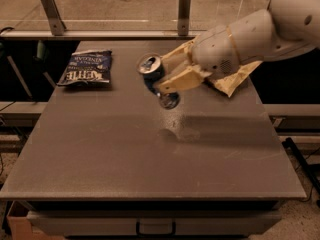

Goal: Knock redbull can over

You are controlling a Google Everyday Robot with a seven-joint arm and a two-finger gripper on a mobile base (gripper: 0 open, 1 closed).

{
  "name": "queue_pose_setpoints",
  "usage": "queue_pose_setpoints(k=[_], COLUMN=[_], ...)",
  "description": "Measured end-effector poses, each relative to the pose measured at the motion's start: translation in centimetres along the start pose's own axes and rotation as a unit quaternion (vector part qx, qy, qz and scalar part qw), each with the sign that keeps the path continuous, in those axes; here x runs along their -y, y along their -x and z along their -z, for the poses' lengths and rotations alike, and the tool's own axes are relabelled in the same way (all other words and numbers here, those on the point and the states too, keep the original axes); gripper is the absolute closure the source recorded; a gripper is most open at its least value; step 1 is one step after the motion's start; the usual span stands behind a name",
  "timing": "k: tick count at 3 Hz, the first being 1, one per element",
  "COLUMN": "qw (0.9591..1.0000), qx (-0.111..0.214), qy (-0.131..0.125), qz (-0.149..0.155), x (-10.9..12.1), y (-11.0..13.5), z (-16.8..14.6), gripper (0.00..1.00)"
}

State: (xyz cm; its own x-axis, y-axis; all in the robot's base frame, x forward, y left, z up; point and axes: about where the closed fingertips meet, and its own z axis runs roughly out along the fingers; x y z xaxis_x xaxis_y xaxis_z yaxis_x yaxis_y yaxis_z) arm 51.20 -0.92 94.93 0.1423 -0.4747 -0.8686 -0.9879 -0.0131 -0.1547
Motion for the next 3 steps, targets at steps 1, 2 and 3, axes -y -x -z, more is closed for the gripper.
queue_pose_setpoints(k=[1,2,3], qw=[0.9867,0.9591,0.9312], qx=[-0.147,-0.257,-0.334], qy=[-0.011,0.016,0.038], qz=[0.068,0.117,0.142], x=[0.1,-1.8,-2.9], y=[-1.5,-2.8,-4.6], z=[3.4,2.4,1.0], gripper=[0.98,0.75,0.53])
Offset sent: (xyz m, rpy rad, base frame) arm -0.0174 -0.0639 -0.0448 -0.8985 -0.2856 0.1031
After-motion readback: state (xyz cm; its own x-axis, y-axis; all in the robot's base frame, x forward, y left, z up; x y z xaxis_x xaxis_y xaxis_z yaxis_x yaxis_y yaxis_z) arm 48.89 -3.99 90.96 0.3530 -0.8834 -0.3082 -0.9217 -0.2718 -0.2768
